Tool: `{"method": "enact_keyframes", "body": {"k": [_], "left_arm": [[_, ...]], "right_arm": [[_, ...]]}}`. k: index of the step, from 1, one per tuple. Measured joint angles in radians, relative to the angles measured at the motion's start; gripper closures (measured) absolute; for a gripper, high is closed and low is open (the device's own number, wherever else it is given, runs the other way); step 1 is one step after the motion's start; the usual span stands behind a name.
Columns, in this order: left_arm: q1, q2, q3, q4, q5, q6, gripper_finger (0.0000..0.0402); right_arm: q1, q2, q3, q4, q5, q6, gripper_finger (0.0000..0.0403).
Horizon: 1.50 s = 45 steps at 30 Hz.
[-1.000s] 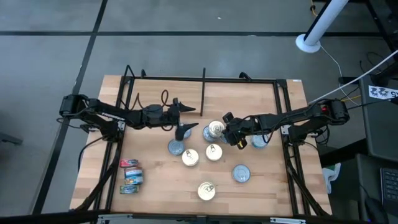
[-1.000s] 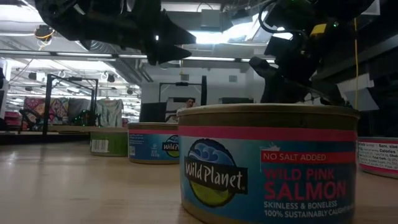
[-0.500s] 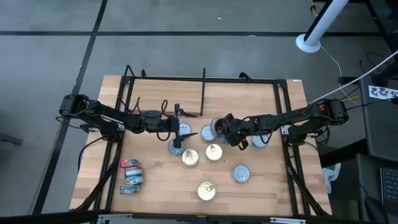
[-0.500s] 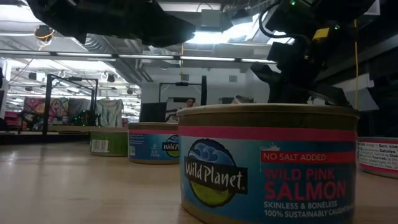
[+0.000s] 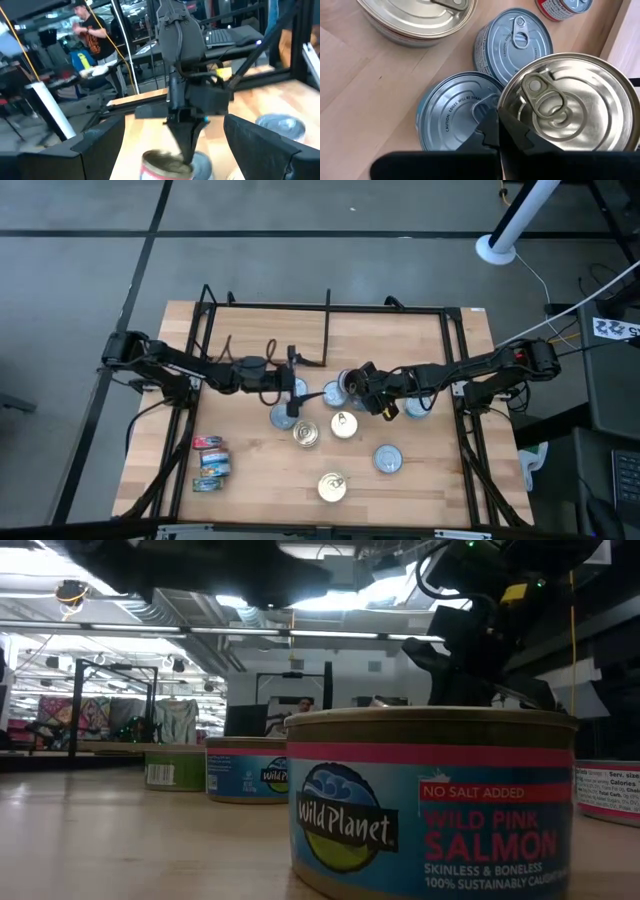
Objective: Stack canned seafood by type on shelf
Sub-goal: Put the blue pink tuna can on the shelf
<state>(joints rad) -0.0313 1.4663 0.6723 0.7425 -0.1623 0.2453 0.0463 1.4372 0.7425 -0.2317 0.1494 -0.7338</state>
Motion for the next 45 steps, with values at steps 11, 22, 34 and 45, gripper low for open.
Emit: {"method": "enact_keyframes", "body": {"k": [11,22,34,45], "left_arm": [[0.016,0.216,0.299,-0.338,-0.001,-0.591,0.0066],[0.077,0.216,0.320,-0.631,0.000,-1.114,0.0067],[0.093,0.322,0.315,-0.521,0.074,-1.256,0.0067],[0.113,0.363,0.315,-0.490,0.076,-1.294,0.0067]], "right_arm": [[0.000,-0.001,0.000,-0.004,0.000,0.007,0.0401],[0.000,-0.002,0.001,-0.004,-0.002,0.007,0.0401],[0.000,-0.002,0.002,-0.005,-0.003,0.007,0.0401],[0.000,-0.002,0.002,-0.005,-0.004,0.007,0.0401]]}}
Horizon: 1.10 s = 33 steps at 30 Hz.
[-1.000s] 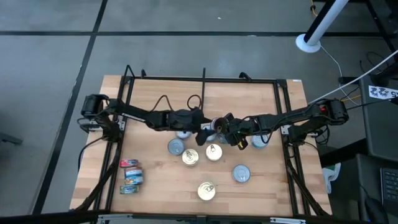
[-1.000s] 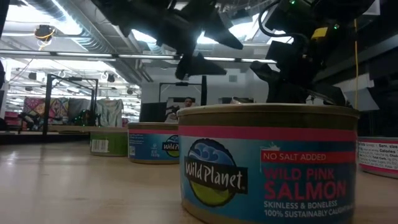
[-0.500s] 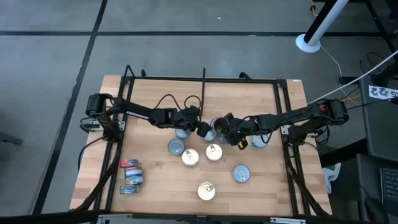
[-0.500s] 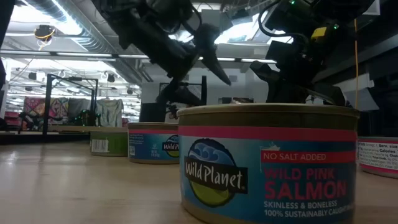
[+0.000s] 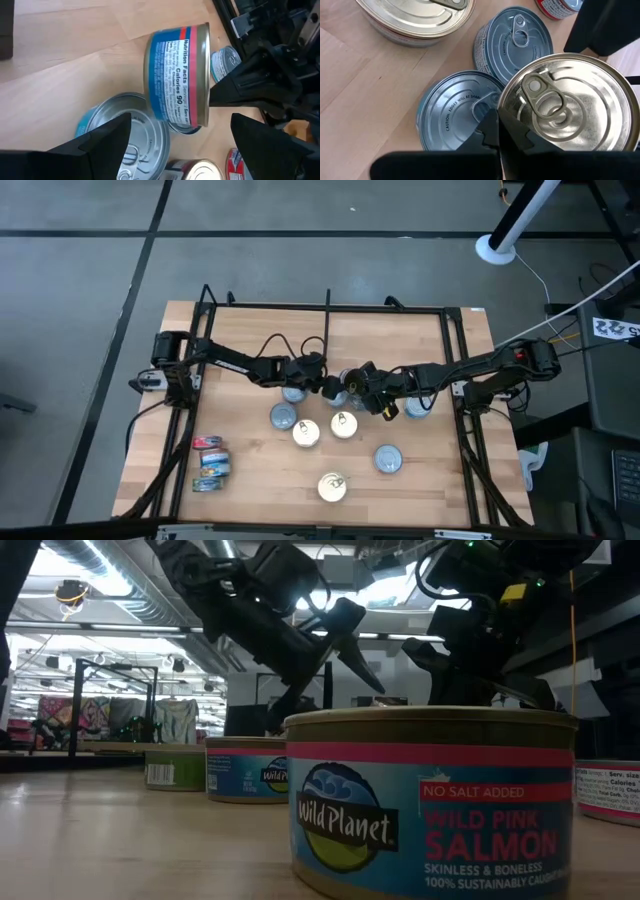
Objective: Stack canned seafood by type on shelf
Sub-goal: Put the blue pink tuna can on the shelf
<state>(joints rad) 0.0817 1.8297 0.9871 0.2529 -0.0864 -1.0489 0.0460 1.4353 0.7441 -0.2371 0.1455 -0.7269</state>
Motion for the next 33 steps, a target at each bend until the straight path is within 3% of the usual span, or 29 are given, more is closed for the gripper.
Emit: {"method": "enact_keyframes", "body": {"k": [14,33], "left_arm": [[0.012,0.000,0.000,0.026,-0.019,-0.011,0.0067],[0.011,0.130,0.000,0.208,-0.018,-0.040,0.0067]], "right_arm": [[0.000,0.000,0.000,0.000,-0.002,0.000,0.0401],[0.000,0.000,0.000,0.000,-0.002,0.000,0.0401]]}}
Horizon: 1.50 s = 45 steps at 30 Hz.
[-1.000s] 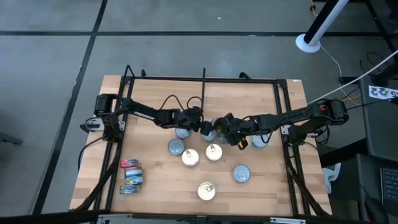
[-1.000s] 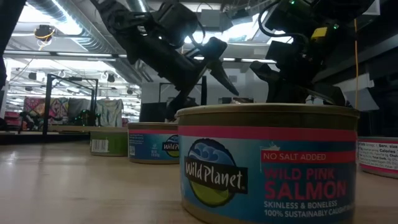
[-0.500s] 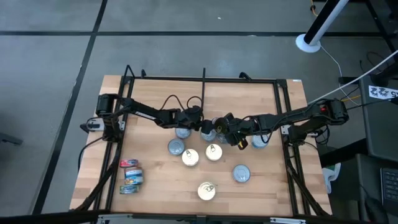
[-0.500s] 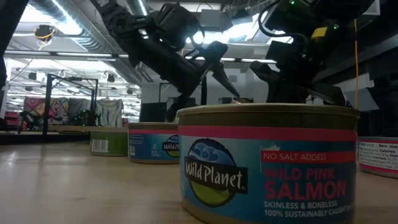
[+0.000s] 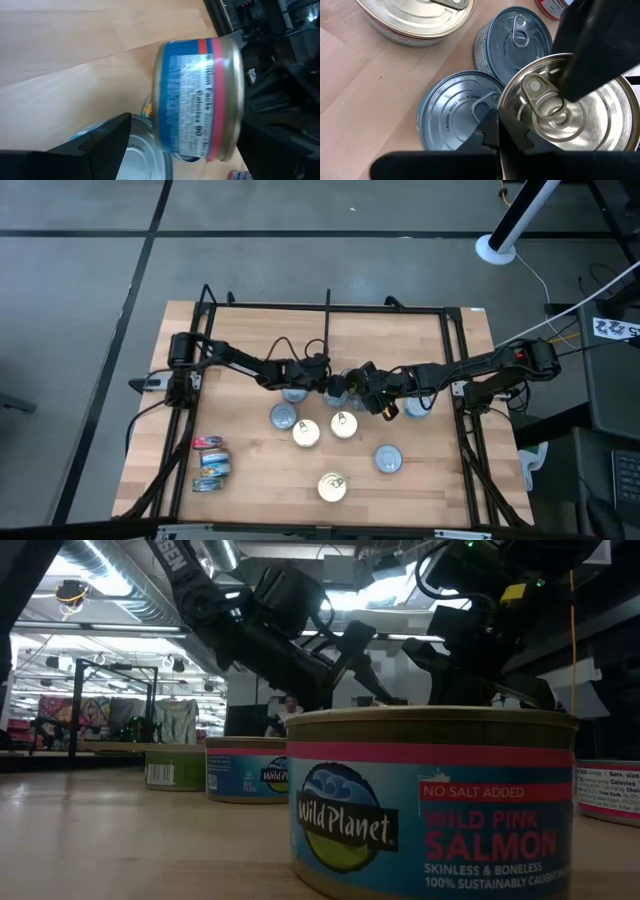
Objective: Stack canned seafood by type on shelf
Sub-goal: Put the blue pink tuna can on the shelf
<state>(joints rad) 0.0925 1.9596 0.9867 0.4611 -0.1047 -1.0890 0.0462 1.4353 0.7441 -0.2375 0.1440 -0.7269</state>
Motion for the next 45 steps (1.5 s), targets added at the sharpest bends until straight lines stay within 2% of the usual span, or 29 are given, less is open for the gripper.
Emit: {"method": "enact_keyframes", "body": {"k": [3,6,16,22,30,34,45], "left_arm": [[0.000,0.005,0.000,-0.001,0.001,0.006,0.0068],[0.000,0.003,0.000,0.007,0.001,0.023,0.0087],[0.000,-0.004,0.000,0.010,0.020,0.044,0.0213],[0.000,-0.004,0.000,0.009,0.026,0.044,0.0215],[0.001,-0.011,0.000,0.000,0.034,0.059,0.0205],[0.003,-0.043,0.000,-0.028,0.044,0.104,0.0212],[0.007,-0.227,-0.001,-0.242,0.058,0.196,0.0208]], "right_arm": [[0.000,0.000,0.000,0.000,0.000,0.000,0.0401],[0.000,0.000,0.000,0.000,0.001,0.000,0.0401],[0.000,0.000,0.000,0.002,-0.005,0.048,0.0400],[0.000,0.000,0.000,0.002,0.004,0.069,0.0388],[0.000,0.000,0.005,-0.003,0.032,0.071,0.0295],[0.001,-0.003,0.038,-0.016,0.038,0.072,0.0267],[0.001,-0.050,0.223,-0.302,0.037,0.153,0.0259]]}}
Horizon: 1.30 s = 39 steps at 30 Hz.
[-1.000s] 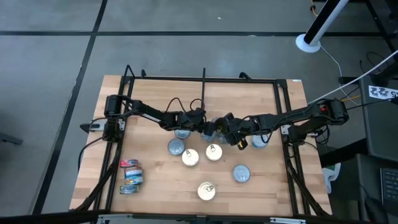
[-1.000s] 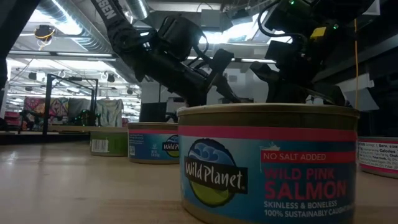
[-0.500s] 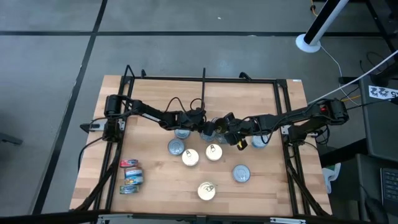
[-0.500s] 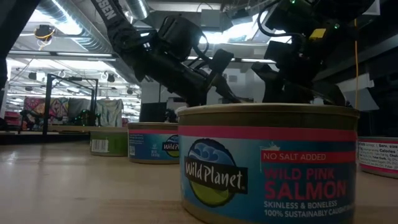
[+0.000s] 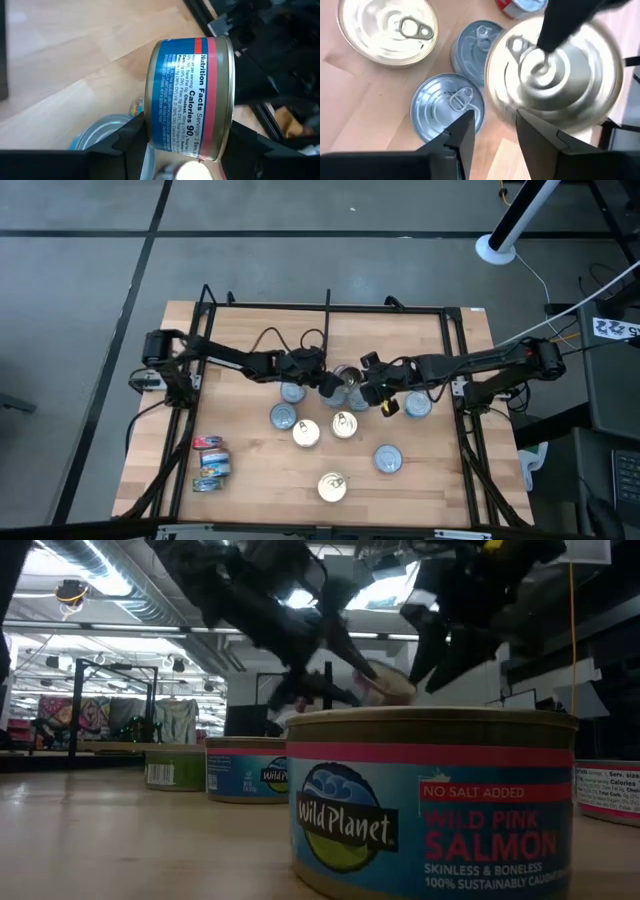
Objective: Stack canned seafood by type on shelf
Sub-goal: Put the blue pink tuna can on the shelf
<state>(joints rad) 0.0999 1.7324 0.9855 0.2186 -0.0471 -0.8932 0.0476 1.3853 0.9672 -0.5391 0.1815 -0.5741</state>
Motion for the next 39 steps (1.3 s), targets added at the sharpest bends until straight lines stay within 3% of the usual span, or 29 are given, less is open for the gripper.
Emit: {"method": "enact_keyframes", "body": {"k": [6,17,27,39], "left_arm": [[0.033,-0.170,0.001,-0.199,0.101,0.080,0.0207],[0.147,-0.435,0.002,-0.606,0.126,0.054,0.0204],[0.287,-0.361,0.001,-0.674,0.133,0.003,0.0200],[0.437,-0.131,0.001,-0.487,0.363,-0.052,0.0199]], "right_arm": [[0.019,-0.059,0.020,-0.066,0.019,0.026,0.0258],[0.024,-0.082,0.021,-0.084,0.039,0.054,0.0258],[0.024,-0.081,0.021,-0.085,0.044,0.054,0.0258],[0.024,-0.081,0.021,-0.085,0.044,0.054,0.0258]]}}
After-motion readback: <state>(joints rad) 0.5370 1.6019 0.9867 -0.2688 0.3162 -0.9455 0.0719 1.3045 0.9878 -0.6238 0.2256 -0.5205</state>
